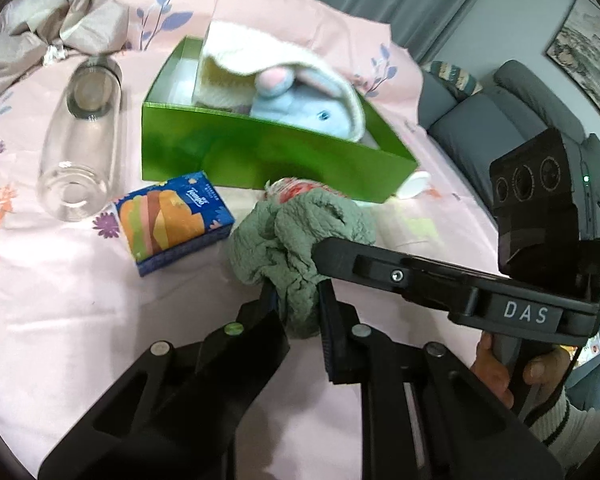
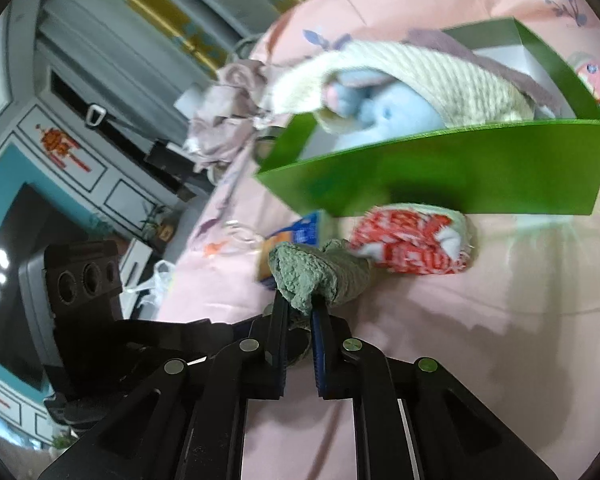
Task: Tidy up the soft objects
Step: 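Grasp the green knit cloth with the right gripper and lift it, then carry the green knit cloth over the green box with the right gripper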
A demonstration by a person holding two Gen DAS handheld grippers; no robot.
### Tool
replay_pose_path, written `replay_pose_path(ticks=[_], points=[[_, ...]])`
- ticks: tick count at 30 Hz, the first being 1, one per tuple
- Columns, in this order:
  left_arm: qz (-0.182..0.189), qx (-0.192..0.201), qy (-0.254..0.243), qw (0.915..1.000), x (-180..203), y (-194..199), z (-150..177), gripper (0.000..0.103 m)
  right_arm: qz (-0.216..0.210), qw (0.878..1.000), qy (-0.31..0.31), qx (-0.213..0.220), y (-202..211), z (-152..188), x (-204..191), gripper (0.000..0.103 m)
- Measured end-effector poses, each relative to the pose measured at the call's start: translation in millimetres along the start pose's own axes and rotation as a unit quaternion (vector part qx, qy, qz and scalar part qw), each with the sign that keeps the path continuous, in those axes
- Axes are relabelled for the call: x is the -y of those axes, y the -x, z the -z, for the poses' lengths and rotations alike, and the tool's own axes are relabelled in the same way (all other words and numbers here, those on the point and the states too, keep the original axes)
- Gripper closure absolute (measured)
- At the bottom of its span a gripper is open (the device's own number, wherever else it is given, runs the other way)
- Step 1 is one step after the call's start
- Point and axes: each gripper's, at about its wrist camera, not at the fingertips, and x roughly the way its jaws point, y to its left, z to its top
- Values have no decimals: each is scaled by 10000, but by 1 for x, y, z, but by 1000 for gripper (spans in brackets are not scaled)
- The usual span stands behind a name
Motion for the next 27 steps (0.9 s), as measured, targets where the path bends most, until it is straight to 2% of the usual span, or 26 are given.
replay_pose_path(ticks=[4,16,27], points=[[22,155,-84,9998,11,19,3,85,-97,9997,186,126,18,4,-16,91],[25,351,-34,9994,19,36,-6,85,497,9934,887,525,43,5,-56,91],[-102,457,-135,9988,28,45,-13,85,477,9907,1055,721,54,1,-65,91]])
